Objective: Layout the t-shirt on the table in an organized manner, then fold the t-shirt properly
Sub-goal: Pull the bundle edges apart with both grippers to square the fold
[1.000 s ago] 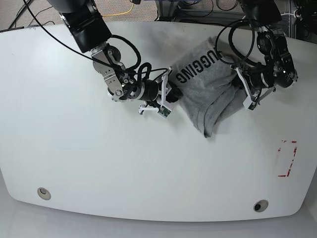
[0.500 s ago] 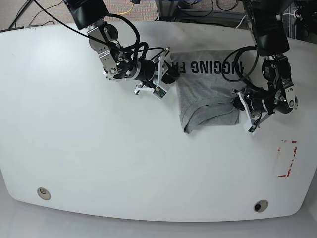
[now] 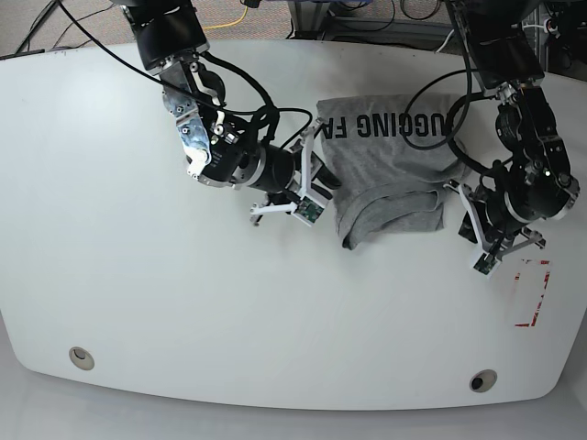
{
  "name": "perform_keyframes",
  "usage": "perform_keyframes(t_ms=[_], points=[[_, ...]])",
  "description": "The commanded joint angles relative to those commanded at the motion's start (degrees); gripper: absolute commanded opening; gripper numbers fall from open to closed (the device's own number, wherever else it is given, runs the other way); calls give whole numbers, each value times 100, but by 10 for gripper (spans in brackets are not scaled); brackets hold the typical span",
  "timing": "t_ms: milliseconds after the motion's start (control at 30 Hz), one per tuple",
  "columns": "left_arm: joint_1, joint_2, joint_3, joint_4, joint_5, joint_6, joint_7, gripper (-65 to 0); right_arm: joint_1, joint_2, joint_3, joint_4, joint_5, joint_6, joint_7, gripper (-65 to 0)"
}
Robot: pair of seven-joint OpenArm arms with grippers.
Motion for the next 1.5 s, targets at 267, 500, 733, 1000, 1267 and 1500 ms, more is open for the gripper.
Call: perform_keyframes(t_ms=[267, 500, 733, 1000, 1267, 1500], points=[[862, 18, -264, 114, -18, 0, 141, -582, 484, -510, 0, -1081, 0, 0, 18, -528], [1301, 35, -598, 70, -18, 0, 123, -582, 659, -668, 0, -1749, -9, 35, 396, -528], [1495, 18, -607, -668, 9, 0, -527, -582, 782, -668, 0, -2523, -9, 53, 879, -528], [1380, -9, -607, -1626, 0, 0, -941, -582, 818, -642, 0, -2400, 9, 53, 932, -520], [1371, -105, -633, -888, -18, 0, -905, -582, 1108, -888, 0, -1890, 35, 9, 308, -219], [1477, -123, -642, -88, -18, 0, -897, -582, 1459, -1187, 9, -2365, 18, 18, 237, -205]])
